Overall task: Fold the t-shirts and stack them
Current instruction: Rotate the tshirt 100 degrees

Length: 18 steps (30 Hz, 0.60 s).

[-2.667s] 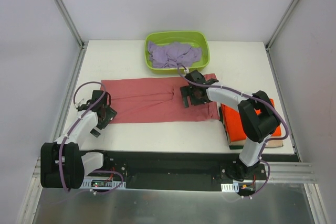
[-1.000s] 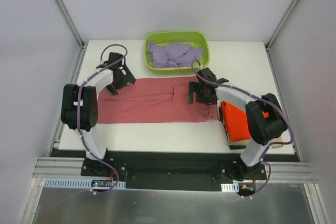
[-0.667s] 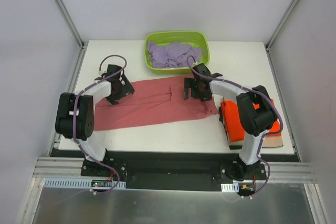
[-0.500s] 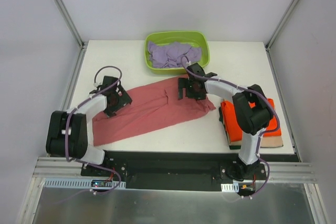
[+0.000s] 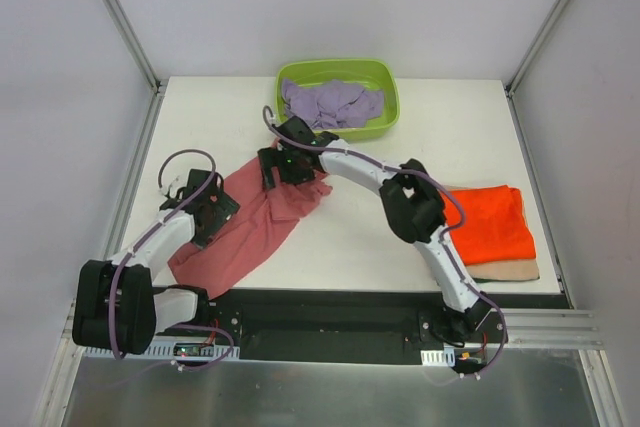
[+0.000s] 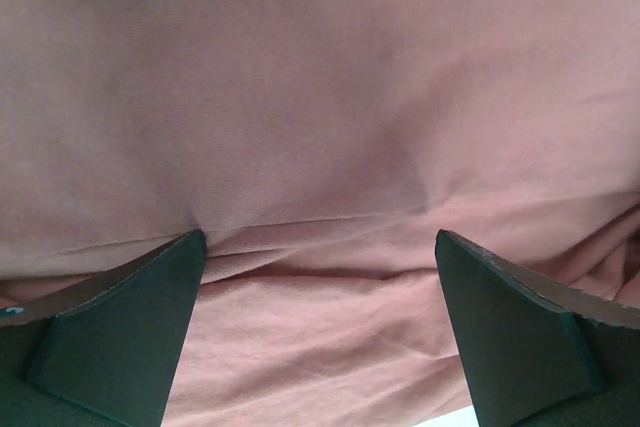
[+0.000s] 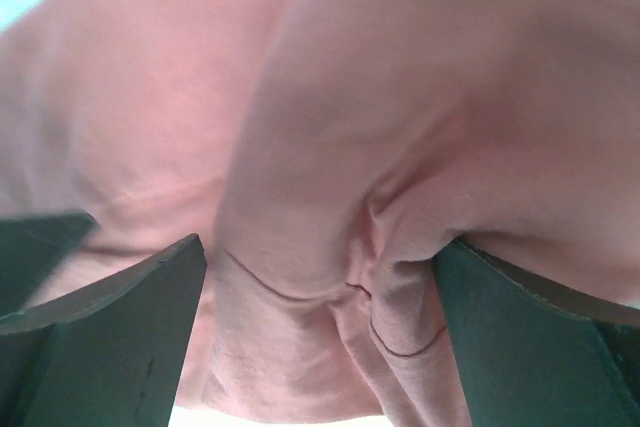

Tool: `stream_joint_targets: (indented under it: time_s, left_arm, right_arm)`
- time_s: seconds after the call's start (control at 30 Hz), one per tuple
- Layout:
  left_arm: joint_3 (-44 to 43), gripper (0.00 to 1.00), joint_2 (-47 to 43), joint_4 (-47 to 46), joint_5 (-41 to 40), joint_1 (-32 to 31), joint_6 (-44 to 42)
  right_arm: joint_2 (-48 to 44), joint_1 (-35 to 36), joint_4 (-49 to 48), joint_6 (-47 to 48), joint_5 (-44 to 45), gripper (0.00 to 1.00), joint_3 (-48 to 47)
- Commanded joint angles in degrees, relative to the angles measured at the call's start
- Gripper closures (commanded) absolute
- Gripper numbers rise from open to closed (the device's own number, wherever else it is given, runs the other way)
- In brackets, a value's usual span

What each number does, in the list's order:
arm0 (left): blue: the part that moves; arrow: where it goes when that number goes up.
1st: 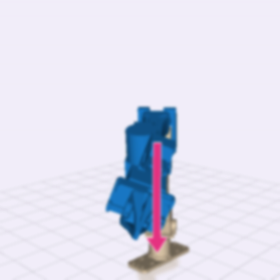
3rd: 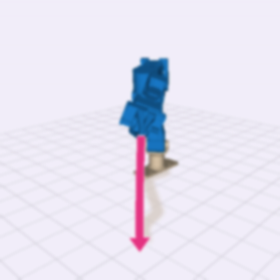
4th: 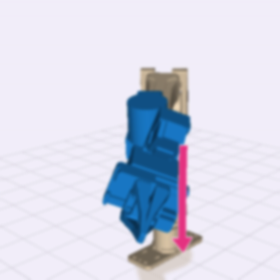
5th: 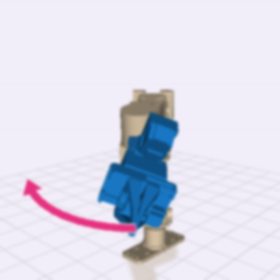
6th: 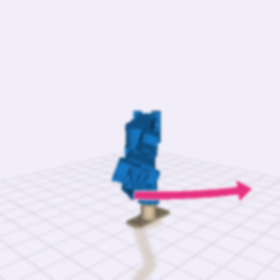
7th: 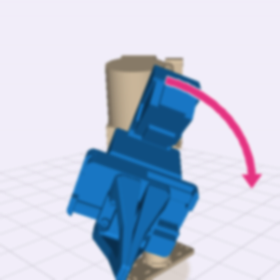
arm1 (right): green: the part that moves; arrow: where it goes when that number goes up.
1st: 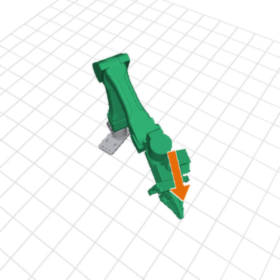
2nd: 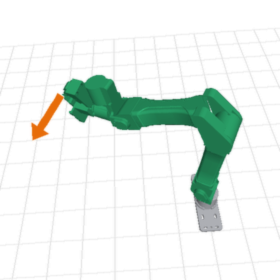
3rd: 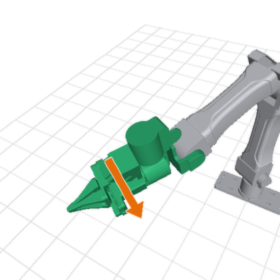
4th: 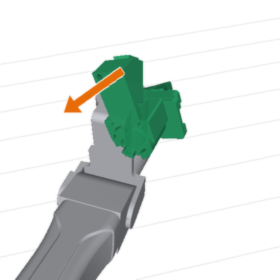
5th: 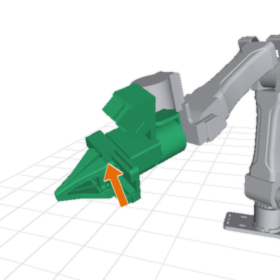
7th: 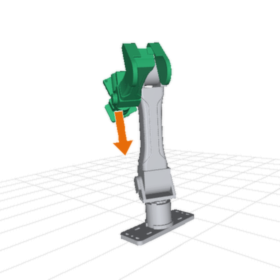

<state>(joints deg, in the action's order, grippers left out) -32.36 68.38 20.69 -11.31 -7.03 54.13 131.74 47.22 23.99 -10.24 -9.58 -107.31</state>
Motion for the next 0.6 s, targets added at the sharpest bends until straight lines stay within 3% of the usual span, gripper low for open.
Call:
stream_joint_targets:
  time_s: [0.0, 0.13, 0.23, 0.33, 0.4, 0.57]
  left_arm:
    - [3.00, 0.01, -3.24, 7.26, -2.23, 1.22, 3.79]
    - [5.11, 0.01, -8.34, 7.44, -1.17, 1.31, 4.14]
    - [5.99, 0.01, -10.63, 7.44, -0.82, 1.31, 4.06]
    - [5.82, 0.01, -10.20, 7.35, 0.41, 1.31, 3.70]
    - [5.47, 0.01, -8.80, 7.26, 1.55, 1.31, 3.53]
    - [5.11, 0.01, -6.07, 5.68, 6.20, 1.31, 2.65]
  right_arm:
    - [13.24, 1.73, 6.59, 0.75, -7.72, 0.04, -19.48]
    - [21.00, 1.30, 2.84, -2.49, -13.17, 0.04, -31.02]
    - [21.63, 1.03, -11.81, -7.85, -14.23, 0.04, -28.41]
    - [24.95, 1.47, -16.78, -10.50, -14.32, 0.04, -33.03]
    - [27.42, 1.47, -19.40, -10.68, -13.19, 0.04, -37.44]
    - [26.99, -0.28, -26.26, -7.77, -3.96, 0.04, -36.74]
